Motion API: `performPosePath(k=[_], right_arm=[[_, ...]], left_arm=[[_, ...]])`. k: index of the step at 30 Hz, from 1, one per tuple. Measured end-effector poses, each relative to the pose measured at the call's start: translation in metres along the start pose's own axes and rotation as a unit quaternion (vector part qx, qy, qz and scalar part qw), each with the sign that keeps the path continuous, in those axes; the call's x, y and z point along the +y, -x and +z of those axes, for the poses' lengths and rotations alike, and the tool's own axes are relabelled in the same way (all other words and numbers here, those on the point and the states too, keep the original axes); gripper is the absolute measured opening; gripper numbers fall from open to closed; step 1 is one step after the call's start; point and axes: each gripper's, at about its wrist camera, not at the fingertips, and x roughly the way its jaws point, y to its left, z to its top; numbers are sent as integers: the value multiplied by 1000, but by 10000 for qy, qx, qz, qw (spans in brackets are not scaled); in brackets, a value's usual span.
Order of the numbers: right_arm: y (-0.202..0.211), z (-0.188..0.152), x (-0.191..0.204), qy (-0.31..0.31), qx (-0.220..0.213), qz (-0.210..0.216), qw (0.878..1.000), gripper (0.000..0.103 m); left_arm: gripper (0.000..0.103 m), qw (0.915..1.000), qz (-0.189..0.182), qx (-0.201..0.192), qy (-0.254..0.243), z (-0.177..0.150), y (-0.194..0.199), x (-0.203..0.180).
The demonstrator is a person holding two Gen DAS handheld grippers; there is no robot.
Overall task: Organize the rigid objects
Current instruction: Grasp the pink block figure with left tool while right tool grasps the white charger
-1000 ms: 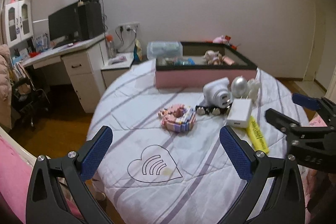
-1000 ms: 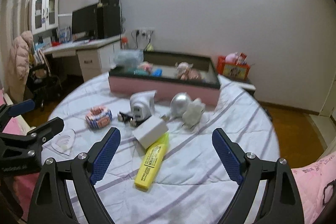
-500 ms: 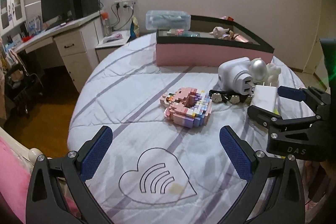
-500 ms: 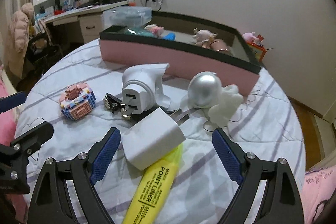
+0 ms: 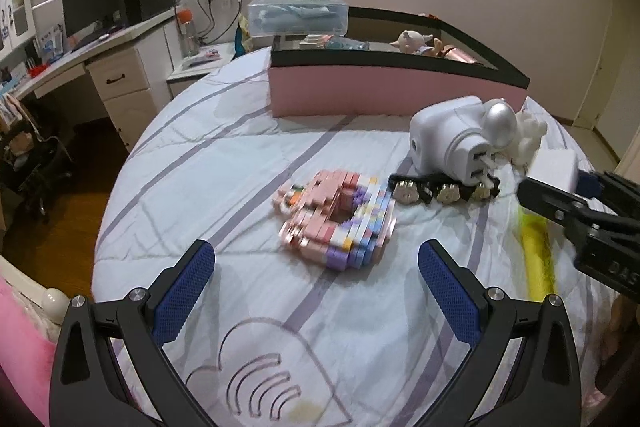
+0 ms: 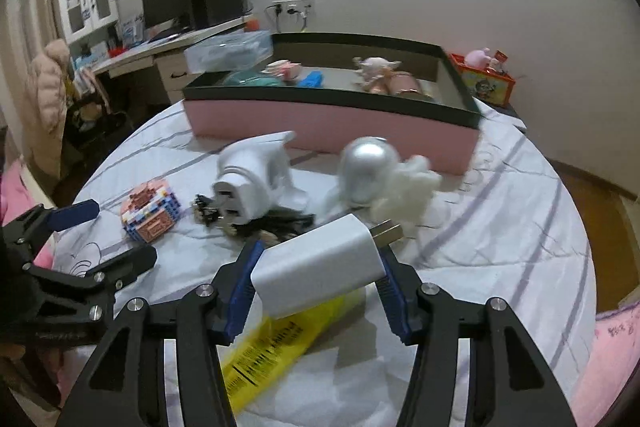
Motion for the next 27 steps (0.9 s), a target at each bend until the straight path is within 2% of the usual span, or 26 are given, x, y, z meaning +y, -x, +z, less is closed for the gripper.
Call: performPosePath(k=[3, 6, 7, 8, 9, 10, 18, 27], right_arm=[[5, -2, -14, -222, -35, 67, 9997, 56], [7, -3, -20, -321, -65, 97, 9994, 56], [7, -2, -22, -339, -80, 86, 9994, 56], [8, -1, -23, -349, -85, 83, 9993, 56], [9, -1, -23, -359, -98, 77, 9993, 56], [9, 0, -24, -369, -104, 71, 9992, 56], [13, -1, -22, -441, -195, 77, 9988, 56], [47, 9, 3, -225, -764, 16, 9968, 56]], left_arm=[[103, 10000, -55, 34, 64, 8, -6, -1], [101, 9998, 87, 154, 38, 11, -14, -3], [95, 9997, 118, 205, -9, 12, -17, -5], [84, 9996, 102, 248, -37, 13, -19, -6], [79, 9996, 75, 259, -61, 14, -20, -7], [67, 9997, 72, 226, -91, 15, -20, -8], [68, 9999, 124, -49, -37, 16, -1, -10], [68, 9967, 52, -808, -94, 29, 60, -28]])
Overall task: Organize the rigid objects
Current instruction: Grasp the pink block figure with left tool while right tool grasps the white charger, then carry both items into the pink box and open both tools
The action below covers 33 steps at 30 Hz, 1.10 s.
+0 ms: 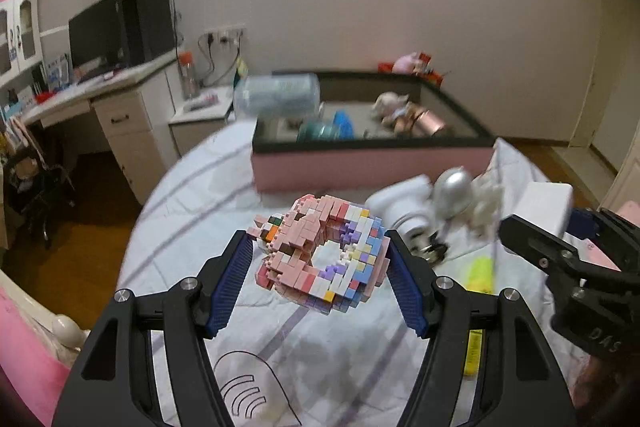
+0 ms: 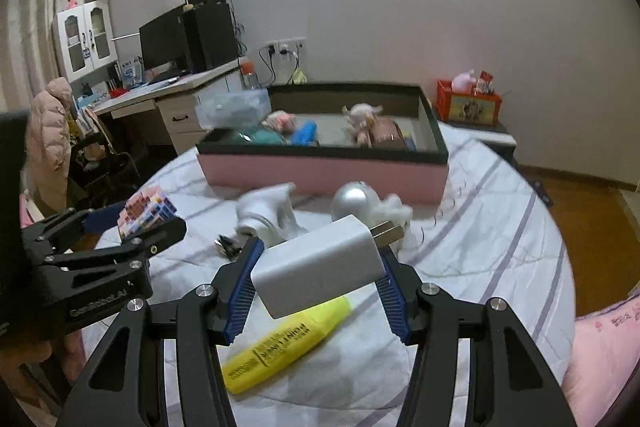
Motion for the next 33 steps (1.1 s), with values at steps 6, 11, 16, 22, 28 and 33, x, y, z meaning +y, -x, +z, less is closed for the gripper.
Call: performPosePath(k=[6, 11, 16, 22, 28, 33], right_arm=[[36, 18, 14, 62, -545, -75, 9985, 56], [62, 27, 22, 125, -918, -94, 9957, 56], [81, 34, 25, 167, -1187, -139, 9927, 56], [92, 42, 27, 187, -1398, -174, 9899, 56], [96, 47, 27, 215, -1502, -206, 9882, 56], [93, 54, 26, 225, -1558, -251, 9872, 56]], left_arm=[[68, 9980, 75, -620, -68, 18, 42, -10], [68, 9937, 206, -1082, -222, 29, 69, -20], [68, 9892, 355, -1397, -256, 35, 88, -22], [68, 9830, 486, -1749, -271, 43, 103, -26], [68, 9803, 519, -1879, -313, 50, 102, -27], [68, 9790, 532, -1935, -371, 59, 96, -29]])
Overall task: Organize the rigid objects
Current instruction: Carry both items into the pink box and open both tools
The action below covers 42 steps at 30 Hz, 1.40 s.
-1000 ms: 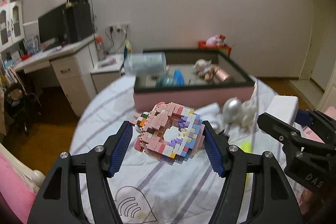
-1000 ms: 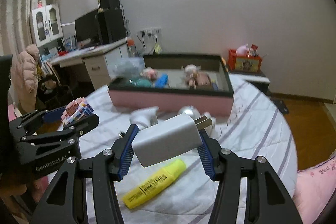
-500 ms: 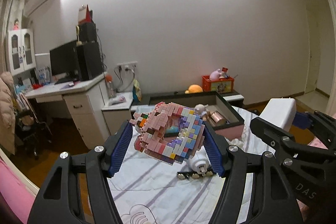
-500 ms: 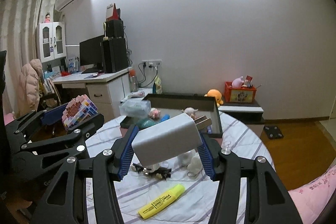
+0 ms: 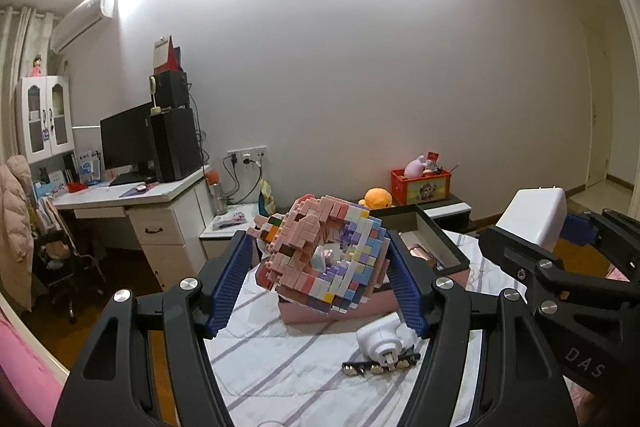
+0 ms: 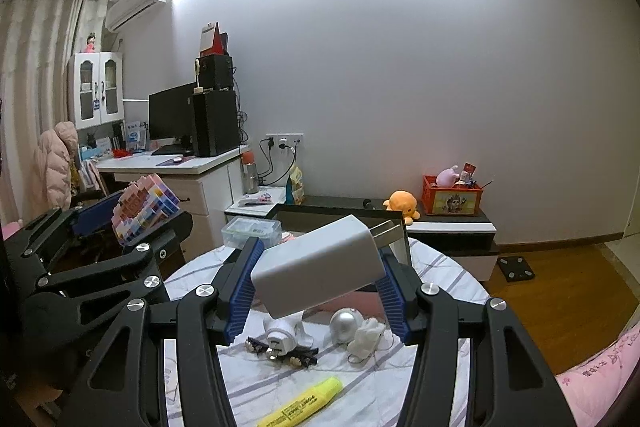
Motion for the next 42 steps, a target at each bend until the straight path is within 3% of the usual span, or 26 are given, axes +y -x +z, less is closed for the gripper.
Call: performPosePath(k=[8, 13, 20, 28, 36, 40, 41, 42], right_arm=[[-21, 12, -8, 26, -9, -64, 10000, 56], [-52, 17, -19, -18, 97, -71, 9999, 56], [-133, 17, -43, -111, 642, -118, 9978, 56], [-219, -4, -67, -189, 1527, 86, 9881, 56], [-255, -25, -74, -327, 2072, 347, 9771, 57], [-257, -29, -75, -305, 2101, 319, 9767, 57], [-256, -29, -75, -331, 2101, 368, 9764, 60], [-255, -28, -75, -384, 2109, 392, 9760, 69]], left_arm=[[68, 10000, -30, -24, -79, 8, -26, -6], [68, 9997, -173, 194, -47, 12, -73, -8], [68, 9925, -602, 1065, -32, 8, -172, -11], [68, 9745, -665, 2130, -219, -18, -266, -22], [69, 9709, -600, 2297, -301, -25, -290, -23], [82, 9722, -506, 2278, -189, -27, -290, -17], [85, 9734, -460, 2239, -177, -25, -288, -15], [86, 9745, -413, 2198, -168, -24, -285, -14]])
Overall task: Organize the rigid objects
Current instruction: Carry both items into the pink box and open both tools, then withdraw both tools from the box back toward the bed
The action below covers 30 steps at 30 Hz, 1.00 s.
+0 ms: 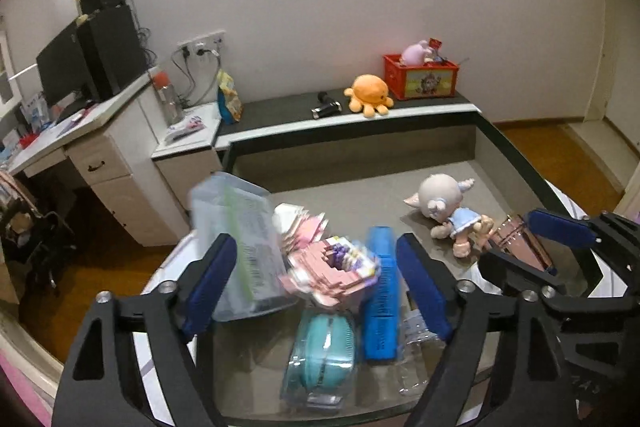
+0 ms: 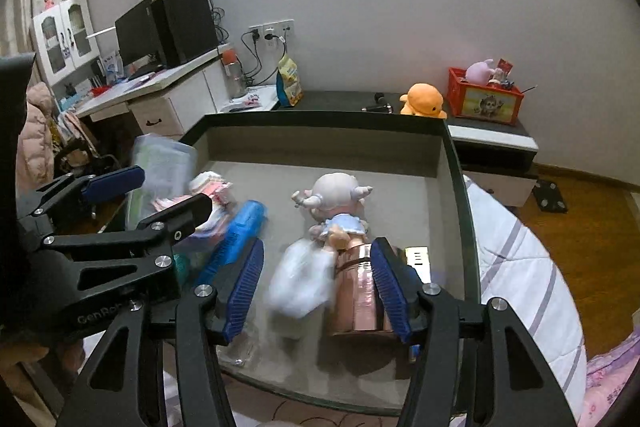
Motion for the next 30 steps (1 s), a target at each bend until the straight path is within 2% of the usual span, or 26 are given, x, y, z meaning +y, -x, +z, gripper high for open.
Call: performPosePath(k=[2, 9, 17, 25, 30], right_arm=[[8, 0, -1, -61, -67, -83, 9999, 81], [62, -1, 18, 127, -573, -204, 9981, 84], [160, -29, 56, 364, -1378, -333, 9892, 85], [234, -75, 86, 556, -1889, -647, 9783, 87], [267, -103, 96, 541, -2107, -823, 9726, 88]], left_arm=[[94, 10000, 19, -78, 4, -1, 11, 2], [100, 9970, 137, -738, 187, -13, 81, 11], [103, 9837, 299, -1723, 428, -52, 192, 15], [103, 9744, 514, -2125, 520, -104, 269, 6], [103, 9724, 508, -2224, 488, -127, 297, -1]])
